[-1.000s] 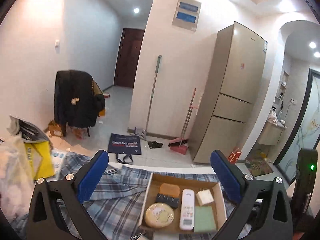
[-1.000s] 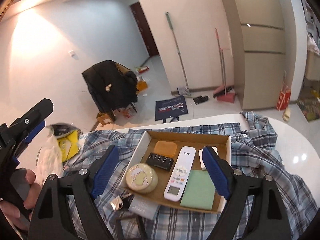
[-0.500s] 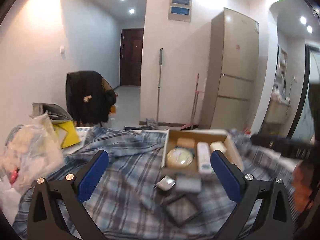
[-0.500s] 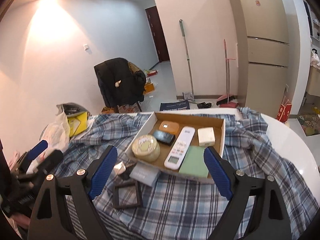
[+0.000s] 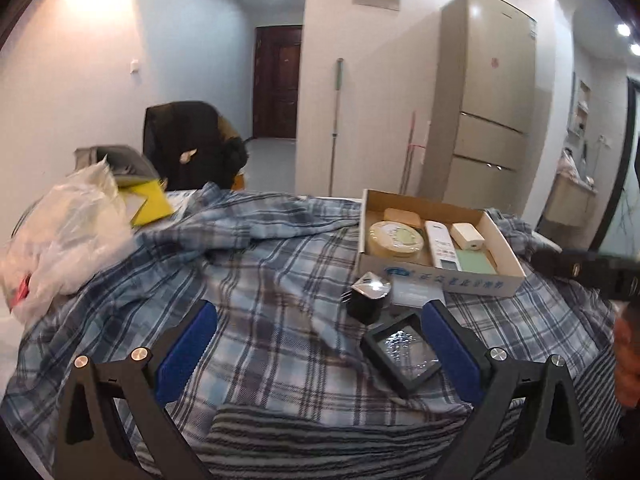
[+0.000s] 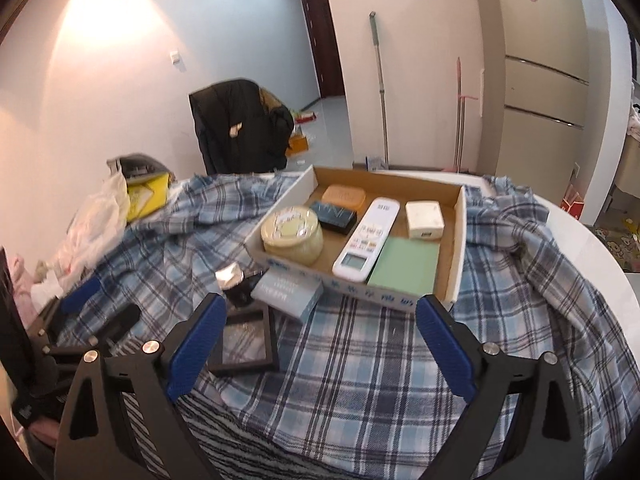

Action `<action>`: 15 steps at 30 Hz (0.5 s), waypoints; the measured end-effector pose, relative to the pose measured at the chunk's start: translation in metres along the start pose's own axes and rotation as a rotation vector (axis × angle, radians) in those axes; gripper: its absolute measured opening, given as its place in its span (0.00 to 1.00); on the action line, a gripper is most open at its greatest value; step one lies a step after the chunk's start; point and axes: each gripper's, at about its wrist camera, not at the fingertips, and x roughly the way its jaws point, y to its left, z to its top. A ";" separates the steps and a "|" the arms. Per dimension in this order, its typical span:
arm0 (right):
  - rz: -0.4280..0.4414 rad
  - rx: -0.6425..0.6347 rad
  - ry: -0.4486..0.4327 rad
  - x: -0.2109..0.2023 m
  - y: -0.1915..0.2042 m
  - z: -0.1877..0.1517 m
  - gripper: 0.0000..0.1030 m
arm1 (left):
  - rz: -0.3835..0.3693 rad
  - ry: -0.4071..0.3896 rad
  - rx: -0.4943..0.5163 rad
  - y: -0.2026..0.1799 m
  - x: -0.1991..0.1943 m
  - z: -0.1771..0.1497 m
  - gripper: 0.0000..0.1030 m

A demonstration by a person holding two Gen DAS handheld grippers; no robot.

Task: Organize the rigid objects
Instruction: 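Reach down and grasp the black square frame with the right gripper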

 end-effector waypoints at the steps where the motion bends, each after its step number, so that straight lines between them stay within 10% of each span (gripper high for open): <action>1: -0.002 -0.005 0.012 0.004 0.002 -0.003 0.92 | 0.000 -0.006 -0.022 0.005 -0.001 -0.001 1.00; 15: 0.088 -0.092 0.241 0.070 0.051 -0.027 0.92 | 0.011 0.023 -0.191 0.045 0.006 -0.005 1.00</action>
